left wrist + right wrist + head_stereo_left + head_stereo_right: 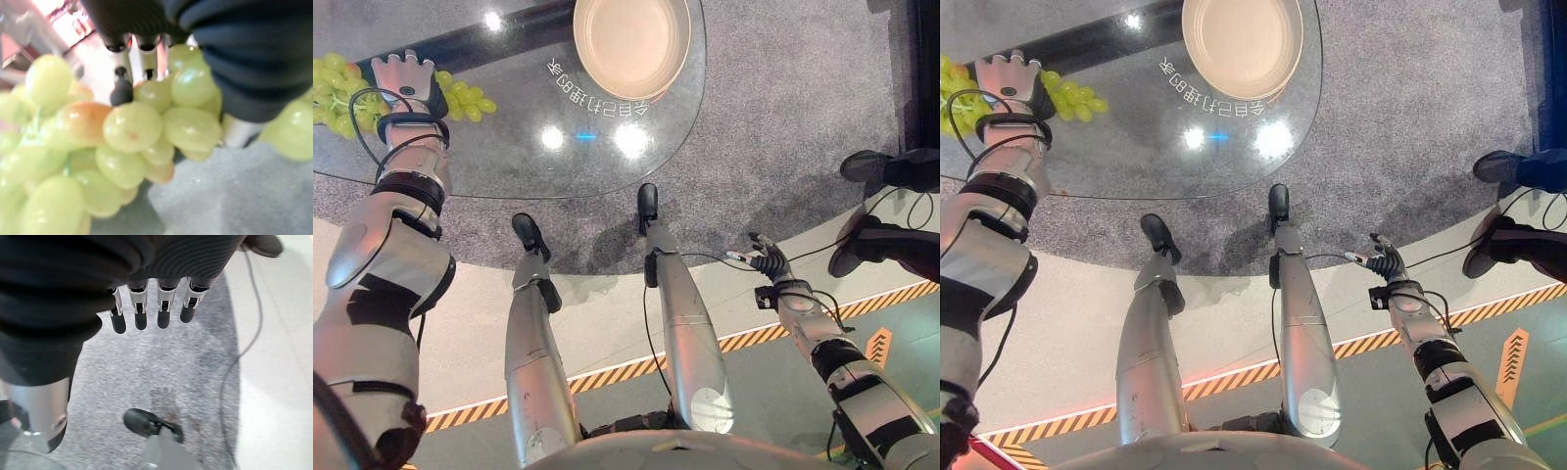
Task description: Pick up fruits into the plate
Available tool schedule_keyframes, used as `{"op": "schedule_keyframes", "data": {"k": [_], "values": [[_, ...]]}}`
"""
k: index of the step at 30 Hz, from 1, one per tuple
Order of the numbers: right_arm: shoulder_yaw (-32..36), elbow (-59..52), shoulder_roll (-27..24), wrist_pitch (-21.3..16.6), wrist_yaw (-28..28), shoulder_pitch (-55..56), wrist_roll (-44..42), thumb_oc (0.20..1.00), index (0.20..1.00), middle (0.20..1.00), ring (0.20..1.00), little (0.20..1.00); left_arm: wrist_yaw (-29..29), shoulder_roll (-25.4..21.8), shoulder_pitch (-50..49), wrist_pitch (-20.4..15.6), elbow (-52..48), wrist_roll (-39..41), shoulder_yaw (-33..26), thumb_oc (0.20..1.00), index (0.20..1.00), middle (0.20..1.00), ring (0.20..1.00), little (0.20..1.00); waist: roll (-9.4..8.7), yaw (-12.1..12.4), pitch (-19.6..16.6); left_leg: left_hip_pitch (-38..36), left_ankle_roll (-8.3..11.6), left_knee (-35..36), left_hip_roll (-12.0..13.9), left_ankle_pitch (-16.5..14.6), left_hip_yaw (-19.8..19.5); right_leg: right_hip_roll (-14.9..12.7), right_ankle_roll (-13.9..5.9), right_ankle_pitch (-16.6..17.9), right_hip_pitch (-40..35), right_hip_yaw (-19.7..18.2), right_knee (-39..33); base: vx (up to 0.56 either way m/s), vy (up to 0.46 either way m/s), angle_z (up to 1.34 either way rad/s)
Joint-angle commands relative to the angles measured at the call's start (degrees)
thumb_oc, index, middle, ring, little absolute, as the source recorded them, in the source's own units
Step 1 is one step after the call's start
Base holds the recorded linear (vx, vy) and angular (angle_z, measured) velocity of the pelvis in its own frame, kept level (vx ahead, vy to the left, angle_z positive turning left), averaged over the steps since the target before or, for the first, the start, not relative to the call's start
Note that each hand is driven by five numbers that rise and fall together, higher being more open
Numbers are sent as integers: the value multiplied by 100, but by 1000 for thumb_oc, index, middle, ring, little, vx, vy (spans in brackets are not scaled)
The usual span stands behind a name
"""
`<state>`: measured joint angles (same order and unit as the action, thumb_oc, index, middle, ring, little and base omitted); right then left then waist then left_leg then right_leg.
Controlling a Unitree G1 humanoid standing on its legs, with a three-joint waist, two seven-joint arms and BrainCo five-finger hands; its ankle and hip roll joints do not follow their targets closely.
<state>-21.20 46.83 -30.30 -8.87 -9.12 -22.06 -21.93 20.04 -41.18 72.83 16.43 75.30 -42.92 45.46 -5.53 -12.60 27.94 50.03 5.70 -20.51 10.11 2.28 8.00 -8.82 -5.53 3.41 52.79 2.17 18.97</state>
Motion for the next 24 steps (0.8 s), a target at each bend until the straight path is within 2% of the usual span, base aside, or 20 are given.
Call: {"op": "schedule_keyframes", "data": {"k": [1,9,12,13,15,18,21,24], "values": [[-70,-189,-243,-108,-219,-6,-217,1000,1000,1000,1000,1000,-603,231,-1089,-269,395,-267,110,200,200,200,200,200,-255,-40,186,109,-143,-40,-629,-414,92,665,122,-125,-124,130,-161,0,0,0],[-13,-758,-244,-100,-379,36,-268,1000,1000,1000,1000,1000,-136,213,-1360,-221,214,-554,122,200,200,200,200,200,-276,-33,186,-5,-153,79,-677,-402,82,680,91,-87,-210,138,-237,0,0,0],[-35,-973,-241,-149,-456,74,-228,1000,1000,1000,1000,1000,442,195,-1457,-299,119,24,69,200,200,200,200,200,-257,-20,186,-70,-152,129,-688,-374,87,683,88,-95,-266,135,-249,-14,22,0],[-53,-1073,-237,-182,-490,113,-206,1000,1000,1000,1000,1000,842,178,-1494,-436,52,646,-22,200,200,200,200,200,-242,0,186,-123,-154,159,-701,-358,80,689,87,-108,-309,135,-249,0,0,0],[-61,-1177,-237,-195,-509,151,-183,1000,1000,1000,1000,1000,1225,168,-1517,-625,-25,1287,-160,200,200,200,200,200,-224,23,186,-176,-162,198,-711,-338,75,695,87,-125,-352,138,-249,0,0,0],[-50,-1547,-195,-230,-612,373,-39,1000,1000,1000,1000,1000,1872,70,-1647,-1229,-422,2468,-851,200,200,200,200,200,-144,101,186,-344,-170,287,-743,-283,54,705,90,-190,-486,139,-214,0,0,0],[-23,-1807,-157,-254,-687,577,110,1000,1000,1000,1000,1000,2075,20,-1813,-1782,-820,3097,-1419,200,200,200,200,200,-82,169,186,-526,-165,347,-772,-253,21,696,100,-248,-657,148,-201,0,0,0],[17,-2142,-96,-166,-747,853,240,1000,1000,1000,1000,1000,2124,-27,-2099,-2171,-1376,3574,-2044,200,200,200,200,200,-26,259,186,-810,-158,438,-800,-239,12,655,94,-313,-923,220,-185,-21,-5,1]]}}
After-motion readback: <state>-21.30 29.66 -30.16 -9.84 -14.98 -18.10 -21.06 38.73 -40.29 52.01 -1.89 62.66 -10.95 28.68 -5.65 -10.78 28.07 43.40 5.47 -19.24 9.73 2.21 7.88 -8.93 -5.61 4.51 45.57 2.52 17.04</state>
